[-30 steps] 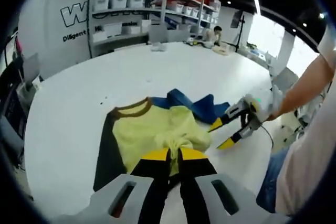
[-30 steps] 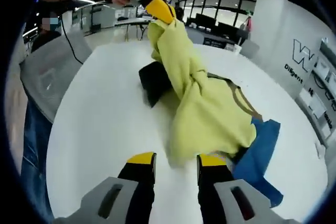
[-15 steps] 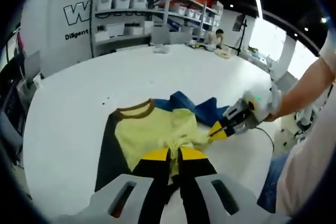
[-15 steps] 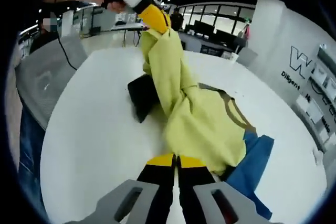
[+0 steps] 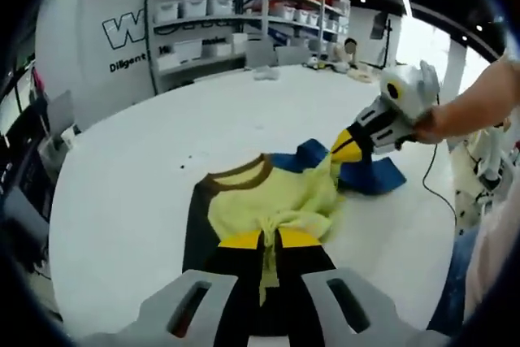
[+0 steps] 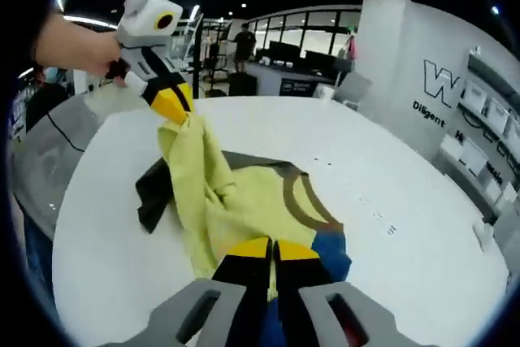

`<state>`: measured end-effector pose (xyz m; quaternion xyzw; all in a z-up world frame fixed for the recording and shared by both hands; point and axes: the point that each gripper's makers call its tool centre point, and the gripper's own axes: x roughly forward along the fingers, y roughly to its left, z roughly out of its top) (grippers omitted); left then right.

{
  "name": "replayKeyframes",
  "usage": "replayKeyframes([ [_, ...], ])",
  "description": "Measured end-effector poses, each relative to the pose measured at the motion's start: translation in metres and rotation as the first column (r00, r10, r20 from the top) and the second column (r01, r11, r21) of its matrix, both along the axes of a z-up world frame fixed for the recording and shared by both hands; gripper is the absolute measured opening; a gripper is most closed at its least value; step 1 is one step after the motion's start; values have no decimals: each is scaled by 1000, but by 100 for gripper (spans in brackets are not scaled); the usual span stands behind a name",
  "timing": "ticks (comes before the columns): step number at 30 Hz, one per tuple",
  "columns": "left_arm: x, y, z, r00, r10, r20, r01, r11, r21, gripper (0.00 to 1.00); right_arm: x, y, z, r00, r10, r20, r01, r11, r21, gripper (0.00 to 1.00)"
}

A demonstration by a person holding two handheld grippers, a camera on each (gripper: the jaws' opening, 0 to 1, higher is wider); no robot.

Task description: Fold the garment on the visible template until the final outline fits inside the template.

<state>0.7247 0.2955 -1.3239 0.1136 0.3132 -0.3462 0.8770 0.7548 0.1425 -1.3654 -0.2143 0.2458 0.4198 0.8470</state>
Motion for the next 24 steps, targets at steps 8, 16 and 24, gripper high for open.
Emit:
replayKeyframes([
  [8, 3, 10, -19, 998, 57, -41, -56, 998, 29, 12, 4, -4, -8, 998, -36, 47, 38, 998, -50, 9],
  [16, 6, 25, -31, 992, 112, -61, -109, 993, 53, 11, -55, -1, -15, 998, 17, 56, -16, 1000, -21, 10],
  [24, 7, 28, -37, 989, 129, -77, -125, 991, 56, 11, -92, 12, -42, 991, 132, -18, -133, 990, -54, 6],
])
